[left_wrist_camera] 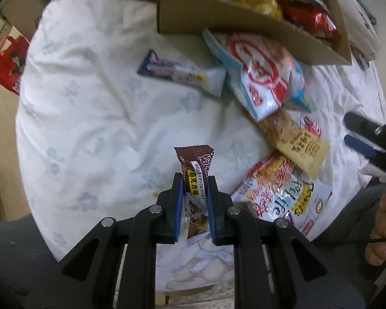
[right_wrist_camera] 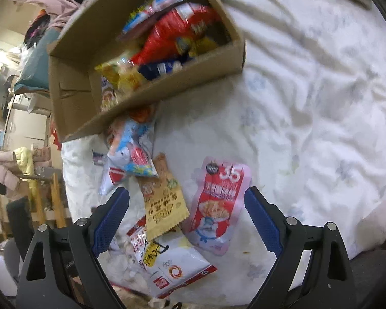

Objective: Organize snacks
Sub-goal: 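Grasp the brown chocolate bar with the left gripper while the right grasps the pink pouch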

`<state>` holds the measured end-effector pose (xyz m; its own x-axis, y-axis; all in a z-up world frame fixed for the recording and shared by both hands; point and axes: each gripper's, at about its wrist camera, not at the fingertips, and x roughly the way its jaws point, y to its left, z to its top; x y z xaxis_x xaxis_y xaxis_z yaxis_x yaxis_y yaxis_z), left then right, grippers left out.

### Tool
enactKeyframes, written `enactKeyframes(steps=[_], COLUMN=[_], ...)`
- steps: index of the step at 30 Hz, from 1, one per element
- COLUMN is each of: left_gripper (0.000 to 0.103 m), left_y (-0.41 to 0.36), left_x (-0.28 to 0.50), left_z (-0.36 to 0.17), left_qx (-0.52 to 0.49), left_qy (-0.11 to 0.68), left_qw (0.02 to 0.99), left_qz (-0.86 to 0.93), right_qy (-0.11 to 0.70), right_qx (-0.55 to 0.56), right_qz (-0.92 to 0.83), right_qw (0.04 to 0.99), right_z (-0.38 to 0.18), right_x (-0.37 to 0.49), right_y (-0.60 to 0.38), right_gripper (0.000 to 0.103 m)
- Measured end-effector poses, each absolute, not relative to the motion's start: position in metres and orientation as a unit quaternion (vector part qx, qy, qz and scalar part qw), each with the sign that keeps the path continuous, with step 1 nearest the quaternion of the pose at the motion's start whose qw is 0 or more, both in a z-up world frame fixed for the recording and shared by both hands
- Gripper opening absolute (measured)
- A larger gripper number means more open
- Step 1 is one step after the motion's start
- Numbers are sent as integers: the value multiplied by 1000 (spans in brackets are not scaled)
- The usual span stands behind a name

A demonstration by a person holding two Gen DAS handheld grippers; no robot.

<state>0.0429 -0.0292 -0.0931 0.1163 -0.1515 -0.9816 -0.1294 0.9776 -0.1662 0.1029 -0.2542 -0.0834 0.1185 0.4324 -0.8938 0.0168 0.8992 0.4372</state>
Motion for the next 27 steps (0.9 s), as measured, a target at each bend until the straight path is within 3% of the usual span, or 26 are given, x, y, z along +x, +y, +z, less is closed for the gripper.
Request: enactKeyframes(steps=[4, 6, 9, 20, 22, 24, 27], left_gripper=[14, 14, 14, 14, 14, 14, 14], left_y=[-27, -23, -17, -23, -24, -24, -21], left_x=[46, 46, 46, 41, 41, 40, 39], left_z=[-86, -84, -83, -75, -75, -74, -71], left_qx=[-103, -105, -108, -96, -96, -98, -101], left_qy=[656, 654, 652, 639, 637, 636, 633], left_qw=[747, 749, 751, 763, 765, 765, 767], left_qz=[1, 3, 1, -1, 2, 2, 2], right_qy=[671, 678, 689, 688, 678, 663, 655], right_qx=[149, 150, 133, 2, -26, -61, -58], right_qz=[107, 73, 66, 50, 49, 64, 75], right_qw=[718, 716, 709, 724, 733, 743, 750], right_z=[-101, -108, -117, -145, -143, -138, -131], right_x=[103, 104, 105, 99, 95, 92, 91], right_y=[-258, -267, -262, -204, -196, -188, -188], right_gripper=[83, 73, 69, 69, 63, 42, 27])
